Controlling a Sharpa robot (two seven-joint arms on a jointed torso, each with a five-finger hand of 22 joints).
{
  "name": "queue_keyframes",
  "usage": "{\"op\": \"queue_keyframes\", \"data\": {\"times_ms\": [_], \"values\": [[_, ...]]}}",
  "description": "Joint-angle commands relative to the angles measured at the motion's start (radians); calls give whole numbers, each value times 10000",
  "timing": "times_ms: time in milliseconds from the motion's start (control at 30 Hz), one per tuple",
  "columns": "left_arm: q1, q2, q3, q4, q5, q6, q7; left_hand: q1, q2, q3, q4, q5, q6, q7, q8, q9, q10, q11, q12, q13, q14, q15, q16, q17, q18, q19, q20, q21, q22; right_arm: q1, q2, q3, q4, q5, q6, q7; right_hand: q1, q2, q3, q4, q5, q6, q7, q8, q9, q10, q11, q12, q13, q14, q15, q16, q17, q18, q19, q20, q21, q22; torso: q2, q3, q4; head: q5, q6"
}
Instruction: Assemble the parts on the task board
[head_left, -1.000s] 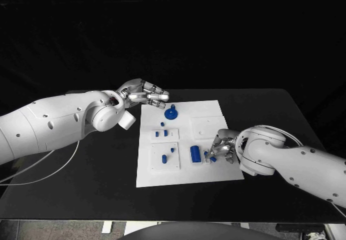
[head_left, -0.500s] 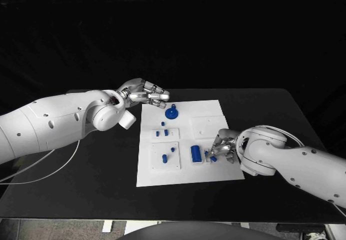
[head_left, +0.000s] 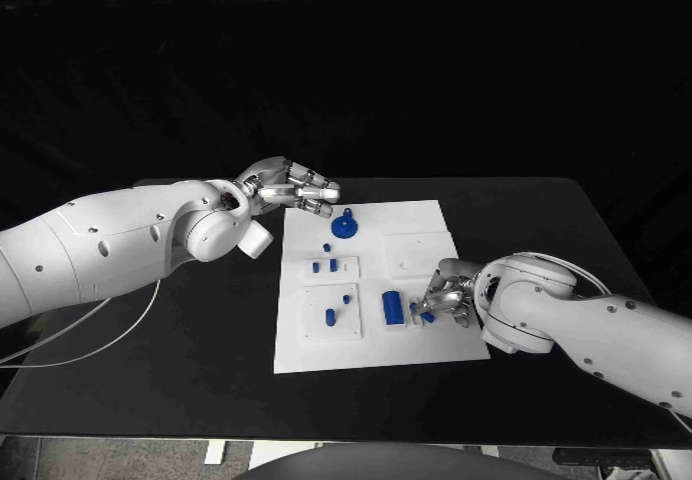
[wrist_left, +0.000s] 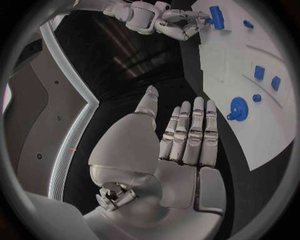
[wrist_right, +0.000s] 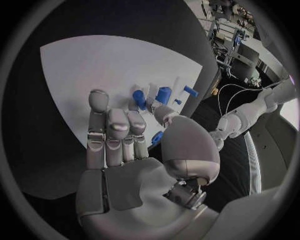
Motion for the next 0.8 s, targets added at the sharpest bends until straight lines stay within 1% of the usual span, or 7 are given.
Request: {"op": "queue_keyframes", "data": {"times_ms": [33, 200, 400, 500, 600, 667, 800], "values": [[6, 10, 6, 22, -13, 142, 34, -30, 21, -1, 69, -35, -54, 21, -28, 8, -84, 7, -20, 12, -74, -4, -25, 9, -108, -78, 10, -23, -3, -17, -19, -6, 21, -137, -40, 40, -92, 28, 25, 65, -51, 77, 15, 58, 32, 42, -30, -8, 17, -2, -98, -24, -6, -164, 40, -5, -5, 534, -1, 3, 2, -3, -4], [6, 11, 6, 19, -16, 146, 32, -30, 21, -1, 69, -35, -54, 21, -28, 8, -84, 7, -20, 12, -74, -4, -25, 9, -108, -78, 10, -23, -3, -17, -48, -3, 80, -137, -71, 56, -219, 5, 117, 133, -97, 76, 14, 58, 71, 44, -33, -26, 20, -4, -101, -38, -24, -167, 42, -9, -46, 526, 1, 4, 11, 0, 5], [5, 12, 4, 15, -19, 146, 34, -30, 21, -1, 69, -35, -54, 21, -28, 8, -84, 7, -20, 12, -74, -4, -25, 9, -108, -78, 10, -23, -3, -17, -90, 8, 154, -139, -89, 57, -291, 2, 174, 173, -140, 71, 15, 57, 82, 46, -32, -43, 15, -7, -101, -49, -37, -172, 46, -13, -52, 527, -5, -2, -4, -19, -27], [5, 16, 3, 16, -20, 147, 37, -30, 21, -1, 69, -35, -54, 21, -28, 8, -84, 7, -20, 12, -74, -4, -25, 9, -108, -78, 10, -23, -3, -17, -94, 22, 183, -139, 61, 24, -326, -45, 283, 180, -193, 37, 25, 57, 84, 17, -29, -118, -24, -13, -104, -102, -81, -182, 38, -28, -152, 508, -4, -4, -1, -52, -36], [5, 24, 2, 12, -22, 143, 35, -16, 32, -12, 54, -33, -53, 19, -29, 8, -81, 5, -19, 12, -75, -3, -26, 8, -109, -79, 11, -23, -3, -17, -93, 32, 195, -135, 182, -7, -400, -81, 425, 224, -516, 12, 31, 55, 69, -14, -24, -202, -77, -24, -98, -157, -122, -187, 22, -27, -281, 483, -1, -4, -4, -34, -23], [5, 29, 1, 10, -24, 143, 36, -16, 32, -12, 54, -33, -53, 19, -29, 8, -81, 5, -19, 12, -75, -3, -26, 8, -109, -79, 11, -23, -3, -17, -90, 36, 194, -131, 236, -16, -454, -153, 492, 272, -555, 10, 36, 54, 61, -25, -20, -238, -104, -25, -97, -187, -144, -187, 19, -26, -357, 471, -4, -6, -2, -41, -13], [5, 31, -1, 10, -28, 139, 33, -16, 32, -12, 54, -33, -53, 19, -29, 8, -81, 5, -19, 12, -75, -3, -26, 8, -109, -79, 11, -23, -3, -16, -81, 39, 179, -102, 334, -30, -455, -198, 487, 277, -565, 9, 35, 55, 59, -27, -18, -248, -113, -26, -95, -200, -152, -188, 21, -25, -356, 471, -2, -12, -3, -37, -13]]}}
